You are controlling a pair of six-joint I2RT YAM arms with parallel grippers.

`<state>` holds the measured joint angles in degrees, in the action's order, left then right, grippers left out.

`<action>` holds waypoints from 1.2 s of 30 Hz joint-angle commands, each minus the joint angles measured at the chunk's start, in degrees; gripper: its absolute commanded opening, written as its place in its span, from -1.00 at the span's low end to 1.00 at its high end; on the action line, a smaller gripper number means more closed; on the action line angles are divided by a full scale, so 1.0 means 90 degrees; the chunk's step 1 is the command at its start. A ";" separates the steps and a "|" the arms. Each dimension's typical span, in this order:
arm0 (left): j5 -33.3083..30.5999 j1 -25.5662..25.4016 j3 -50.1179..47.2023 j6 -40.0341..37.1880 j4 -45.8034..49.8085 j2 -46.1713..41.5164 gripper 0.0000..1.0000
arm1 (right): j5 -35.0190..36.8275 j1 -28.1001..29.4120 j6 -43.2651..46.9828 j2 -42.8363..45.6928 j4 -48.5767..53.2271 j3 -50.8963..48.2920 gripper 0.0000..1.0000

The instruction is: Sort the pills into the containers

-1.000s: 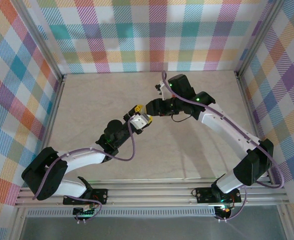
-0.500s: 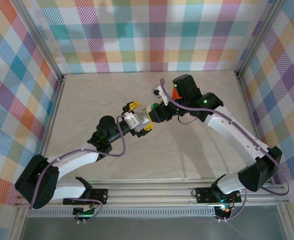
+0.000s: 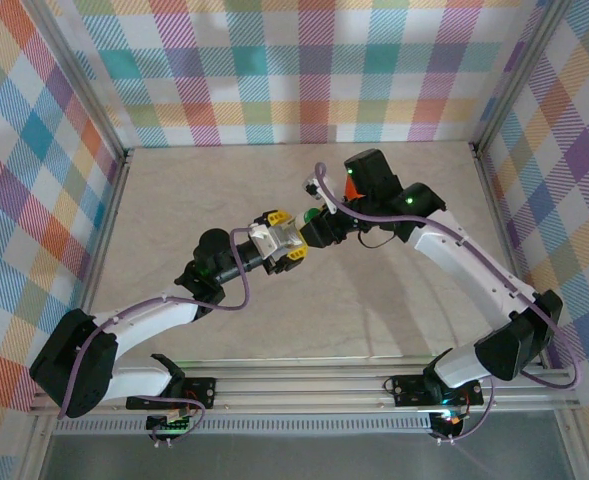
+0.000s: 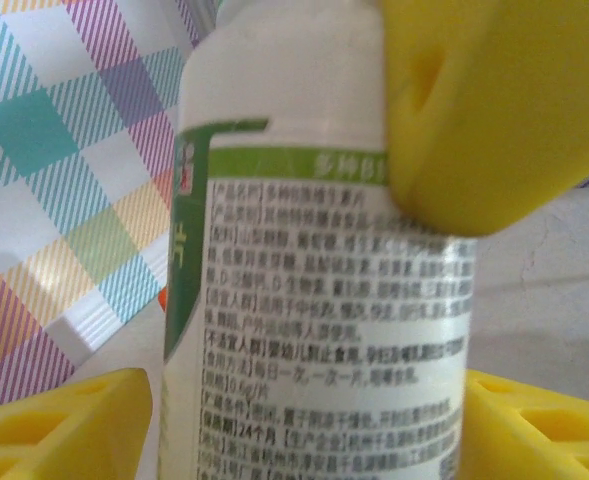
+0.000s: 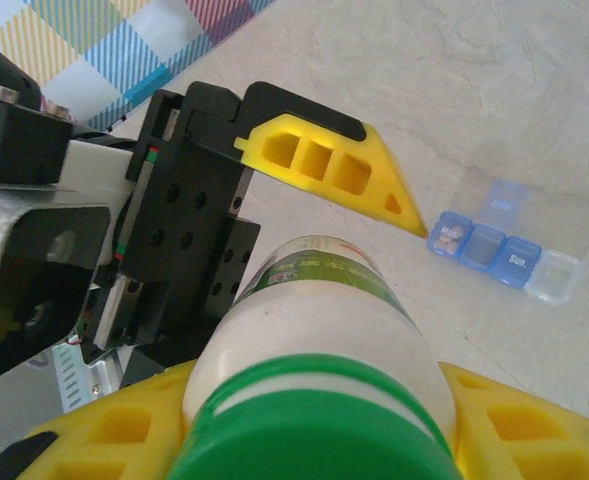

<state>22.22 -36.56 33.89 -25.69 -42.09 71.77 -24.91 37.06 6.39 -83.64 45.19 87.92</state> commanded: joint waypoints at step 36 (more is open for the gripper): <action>-0.0010 -0.0137 0.0495 -0.0459 0.0602 0.0208 -0.75 | 0.0388 -0.0031 -0.0706 -0.0195 -0.0148 0.0397 -0.04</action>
<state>21.89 -36.71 36.99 -28.95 -35.97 72.93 -23.20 37.06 2.42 -85.25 45.78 89.25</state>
